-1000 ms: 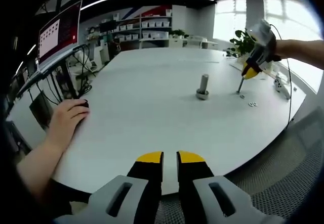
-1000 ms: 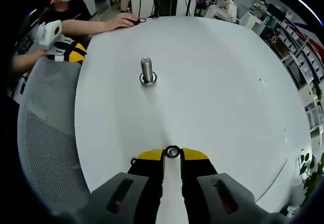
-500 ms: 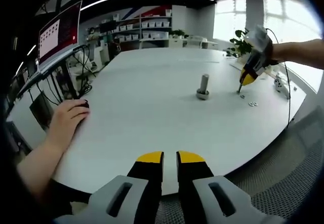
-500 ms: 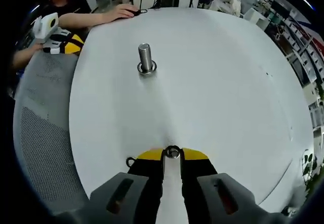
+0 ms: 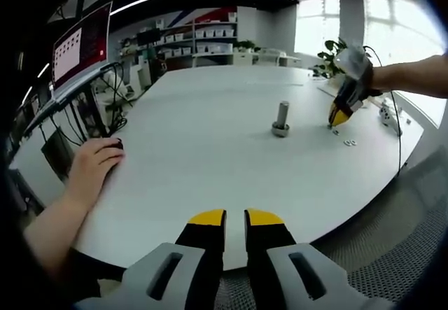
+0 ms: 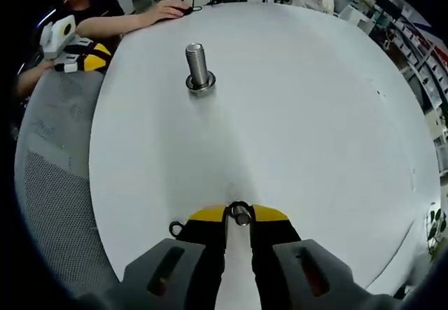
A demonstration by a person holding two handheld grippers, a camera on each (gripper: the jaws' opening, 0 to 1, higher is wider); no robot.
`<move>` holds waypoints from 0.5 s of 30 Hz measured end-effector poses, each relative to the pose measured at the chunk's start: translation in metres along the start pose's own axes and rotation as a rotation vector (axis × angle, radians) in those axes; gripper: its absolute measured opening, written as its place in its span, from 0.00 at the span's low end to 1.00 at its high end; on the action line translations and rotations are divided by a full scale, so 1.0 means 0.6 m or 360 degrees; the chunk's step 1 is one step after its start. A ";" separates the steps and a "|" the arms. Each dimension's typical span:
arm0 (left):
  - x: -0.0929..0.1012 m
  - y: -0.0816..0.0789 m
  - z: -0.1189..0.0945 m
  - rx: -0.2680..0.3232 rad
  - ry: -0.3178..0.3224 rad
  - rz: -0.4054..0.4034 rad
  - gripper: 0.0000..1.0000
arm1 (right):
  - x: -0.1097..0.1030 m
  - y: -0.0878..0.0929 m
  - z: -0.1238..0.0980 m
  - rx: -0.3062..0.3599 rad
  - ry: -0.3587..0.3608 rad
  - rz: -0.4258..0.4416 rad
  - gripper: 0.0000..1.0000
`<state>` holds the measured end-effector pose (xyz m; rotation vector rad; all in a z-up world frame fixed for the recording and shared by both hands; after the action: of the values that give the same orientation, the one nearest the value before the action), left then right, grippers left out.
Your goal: Place the washer onto the threaded stud by aligning its center hole with the stud, sliding it down to the base, and recovering from edge contact or off-axis alignment until the washer reaches the visible bottom stop.
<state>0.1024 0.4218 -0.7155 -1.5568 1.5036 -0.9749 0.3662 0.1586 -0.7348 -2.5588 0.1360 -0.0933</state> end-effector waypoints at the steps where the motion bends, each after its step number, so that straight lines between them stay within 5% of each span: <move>1: 0.000 0.000 0.000 0.0002 -0.0002 -0.0004 0.08 | -0.001 0.000 -0.001 0.0003 -0.0003 0.0001 0.14; 15: 0.000 0.000 0.000 -0.0004 0.0003 0.0000 0.08 | -0.015 0.007 -0.021 0.0108 0.0116 0.0092 0.26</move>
<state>0.1022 0.4220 -0.7156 -1.5578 1.5069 -0.9753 0.3556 0.1495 -0.7267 -2.4826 0.2308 -0.1661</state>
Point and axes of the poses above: the point that each gripper's makers call its tool centre point, and the gripper's own axes: z roughly forward along the fingers, x roughly to its right, y roughly out of its underside, the point moved 6 cm from there along -z, roughly backward along the fingers, and after that the axes turned 12 degrees about x, right-handed, at the moved point
